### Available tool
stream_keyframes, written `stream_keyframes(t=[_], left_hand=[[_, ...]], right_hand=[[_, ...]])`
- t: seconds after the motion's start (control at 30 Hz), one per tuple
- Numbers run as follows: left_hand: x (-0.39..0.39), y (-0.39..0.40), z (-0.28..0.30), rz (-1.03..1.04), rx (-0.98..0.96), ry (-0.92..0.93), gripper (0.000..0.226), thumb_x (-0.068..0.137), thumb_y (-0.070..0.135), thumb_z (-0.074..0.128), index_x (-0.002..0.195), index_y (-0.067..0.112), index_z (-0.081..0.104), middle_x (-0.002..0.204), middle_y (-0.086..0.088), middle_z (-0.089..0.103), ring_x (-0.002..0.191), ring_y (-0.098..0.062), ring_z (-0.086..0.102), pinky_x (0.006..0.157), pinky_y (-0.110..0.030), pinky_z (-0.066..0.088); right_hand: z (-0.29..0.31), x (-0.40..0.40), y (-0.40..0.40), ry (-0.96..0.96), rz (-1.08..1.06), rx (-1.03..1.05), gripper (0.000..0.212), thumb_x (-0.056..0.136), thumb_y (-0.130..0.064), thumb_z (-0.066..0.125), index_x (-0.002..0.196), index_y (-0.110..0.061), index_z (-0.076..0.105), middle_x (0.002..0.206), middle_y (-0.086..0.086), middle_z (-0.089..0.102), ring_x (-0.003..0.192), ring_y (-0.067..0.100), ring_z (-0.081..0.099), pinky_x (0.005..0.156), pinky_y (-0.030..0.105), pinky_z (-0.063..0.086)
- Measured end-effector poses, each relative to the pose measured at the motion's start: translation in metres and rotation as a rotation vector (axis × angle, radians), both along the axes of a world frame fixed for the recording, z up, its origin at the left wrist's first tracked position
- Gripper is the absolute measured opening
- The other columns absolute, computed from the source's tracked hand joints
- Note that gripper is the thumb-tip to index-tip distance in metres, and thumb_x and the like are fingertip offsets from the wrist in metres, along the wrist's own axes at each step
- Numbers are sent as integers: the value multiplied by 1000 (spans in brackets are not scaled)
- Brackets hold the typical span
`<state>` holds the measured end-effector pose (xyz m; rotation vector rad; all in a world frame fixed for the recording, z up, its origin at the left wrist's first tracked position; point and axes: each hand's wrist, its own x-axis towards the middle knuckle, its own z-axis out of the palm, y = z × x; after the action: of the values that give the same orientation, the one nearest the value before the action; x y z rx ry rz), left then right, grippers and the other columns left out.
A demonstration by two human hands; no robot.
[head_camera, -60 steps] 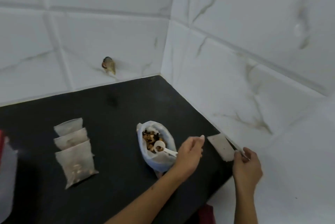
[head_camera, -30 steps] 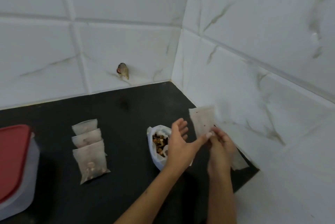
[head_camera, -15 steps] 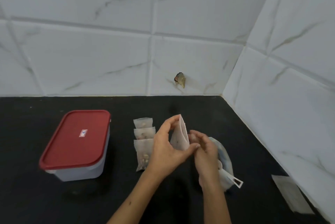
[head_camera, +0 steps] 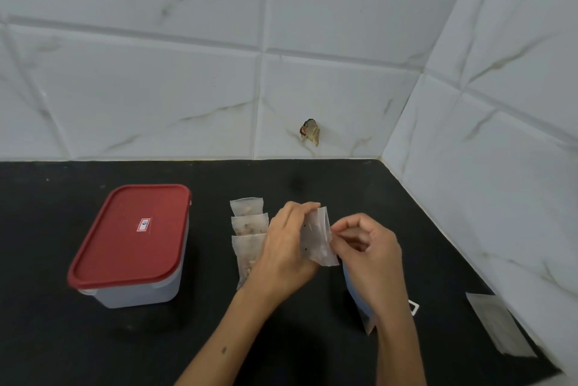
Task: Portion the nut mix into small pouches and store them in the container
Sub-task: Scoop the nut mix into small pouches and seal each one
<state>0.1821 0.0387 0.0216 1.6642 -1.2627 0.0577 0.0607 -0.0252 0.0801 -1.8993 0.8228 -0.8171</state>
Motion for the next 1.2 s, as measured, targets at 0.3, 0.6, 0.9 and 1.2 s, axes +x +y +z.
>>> stream_keyframes(t=[0.3,0.6,0.9,1.2], left_hand=[[-6,-1,-5,-42,10,-57,67,68,25,69,131,19,47,112,8,51,102,0,48,90,-28,45],[-16,-7,-9,27,-88,-78,55,70,35,58,122,22,45,98,4,61,93,-4,53,87,-26,41],[-31,-15,-20,74,-62,93,43,71,20,76,109,24,53,99,10,58,87,-4,58,77,-30,53],[-38,-61,-25,147,344,666,45,76,38,77,107,17,53,90,8,58,77,-1,54,53,-11,36]], right_hand=[[-2,-10,-6,204,155,-22,27,79,-24,72,100,-38,66,105,-17,65,95,-1,60,79,17,47],[-3,-11,-4,199,262,-88,19,86,-17,61,84,-30,74,90,-20,65,89,-3,58,71,9,43],[-3,-36,-19,47,-78,43,12,81,-22,71,81,-34,71,85,-17,70,86,-3,63,71,11,48],[-59,-78,-67,815,-361,319,31,84,-34,67,111,-17,61,100,0,58,90,14,54,76,29,42]])
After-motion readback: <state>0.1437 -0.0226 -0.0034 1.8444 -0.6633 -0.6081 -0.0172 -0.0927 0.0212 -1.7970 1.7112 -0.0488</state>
